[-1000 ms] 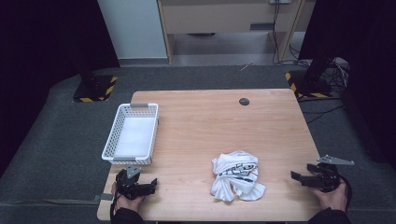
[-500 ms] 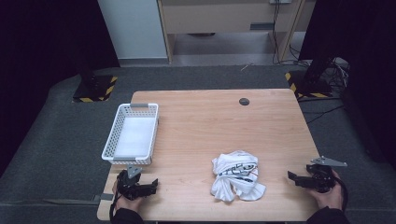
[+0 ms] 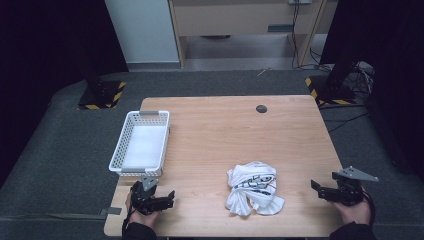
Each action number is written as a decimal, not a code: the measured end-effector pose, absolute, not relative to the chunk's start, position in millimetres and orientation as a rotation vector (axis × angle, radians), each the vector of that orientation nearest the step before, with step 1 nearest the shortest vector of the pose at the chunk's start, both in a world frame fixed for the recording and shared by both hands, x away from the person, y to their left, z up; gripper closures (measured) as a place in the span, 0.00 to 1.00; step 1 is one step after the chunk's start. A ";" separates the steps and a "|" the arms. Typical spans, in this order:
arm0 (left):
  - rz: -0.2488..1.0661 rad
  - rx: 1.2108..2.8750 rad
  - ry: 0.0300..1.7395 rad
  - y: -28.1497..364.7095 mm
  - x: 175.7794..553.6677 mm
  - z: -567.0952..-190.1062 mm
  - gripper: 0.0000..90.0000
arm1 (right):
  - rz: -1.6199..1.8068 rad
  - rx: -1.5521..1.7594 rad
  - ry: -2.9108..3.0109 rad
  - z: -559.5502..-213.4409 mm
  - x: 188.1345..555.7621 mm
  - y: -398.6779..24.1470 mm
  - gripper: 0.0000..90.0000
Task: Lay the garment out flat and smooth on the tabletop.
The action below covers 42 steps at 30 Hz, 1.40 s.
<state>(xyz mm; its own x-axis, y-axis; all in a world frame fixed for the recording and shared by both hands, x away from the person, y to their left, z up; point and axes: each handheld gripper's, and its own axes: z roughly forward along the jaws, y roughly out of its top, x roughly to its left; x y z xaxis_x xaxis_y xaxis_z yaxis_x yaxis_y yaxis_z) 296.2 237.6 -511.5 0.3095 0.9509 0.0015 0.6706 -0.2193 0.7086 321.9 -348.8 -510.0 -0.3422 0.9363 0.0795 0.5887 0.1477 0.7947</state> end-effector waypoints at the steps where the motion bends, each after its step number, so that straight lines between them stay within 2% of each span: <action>1: 0.597 1.974 1.433 237.6 296.2 -511.5 0.05 | 1.061 1.454 1.994 -510.0 321.9 -348.8 0.12; 18: 0.534 1.849 1.343 213.2 297.2 -484.1 0.07 | 1.209 1.471 1.952 -480.0 327.0 -327.7 0.18; 28: 0.520 1.839 1.264 192.6 300.3 -474.3 0.07 | 1.223 1.420 2.007 -477.5 331.8 -307.8 0.20; 42: 0.474 1.827 1.232 166.1 325.9 -469.6 0.08 | 1.282 1.407 2.026 -476.9 350.4 -286.3 0.24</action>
<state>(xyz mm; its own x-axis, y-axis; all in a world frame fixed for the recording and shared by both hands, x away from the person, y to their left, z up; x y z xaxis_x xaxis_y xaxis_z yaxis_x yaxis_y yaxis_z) 325.9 166.1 -469.6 0.4402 0.8860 -0.1458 0.5595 -0.1437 0.8163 350.4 -286.3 -476.9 -0.4395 0.8770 0.1942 0.5508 0.0923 0.8295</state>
